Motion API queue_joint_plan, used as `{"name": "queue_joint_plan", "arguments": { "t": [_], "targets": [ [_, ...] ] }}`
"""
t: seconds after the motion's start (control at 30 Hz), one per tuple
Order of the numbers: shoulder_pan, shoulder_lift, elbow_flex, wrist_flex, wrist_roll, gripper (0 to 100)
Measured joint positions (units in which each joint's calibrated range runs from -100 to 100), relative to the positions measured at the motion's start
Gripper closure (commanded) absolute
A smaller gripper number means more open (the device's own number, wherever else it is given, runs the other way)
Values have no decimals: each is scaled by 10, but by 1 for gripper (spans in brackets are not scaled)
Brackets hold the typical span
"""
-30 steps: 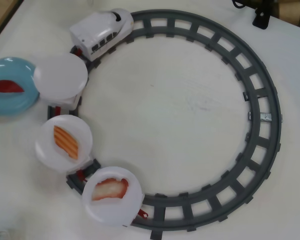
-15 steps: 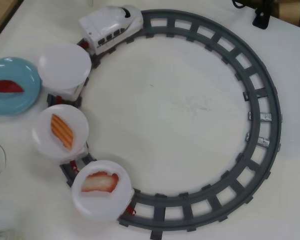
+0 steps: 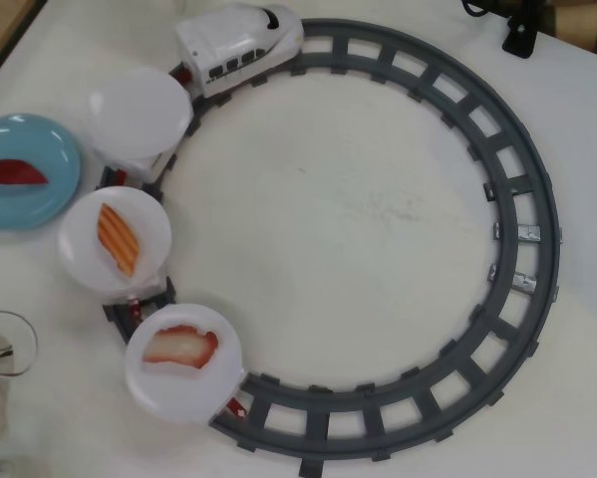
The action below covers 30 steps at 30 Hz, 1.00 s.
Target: Pick up the sushi from the Shinkansen and put it on the blue dish
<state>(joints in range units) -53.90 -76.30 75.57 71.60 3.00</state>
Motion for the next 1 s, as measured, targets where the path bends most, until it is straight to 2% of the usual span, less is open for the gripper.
{"name": "queue_joint_plan", "arguments": {
  "t": [0.33,0.53,1.0],
  "targets": [
    [-2,-130,155,-34,0,97],
    [-2,-213,171,-6,-2,97],
    [-2,-216,172,-4,-2,97]
  ]
}}
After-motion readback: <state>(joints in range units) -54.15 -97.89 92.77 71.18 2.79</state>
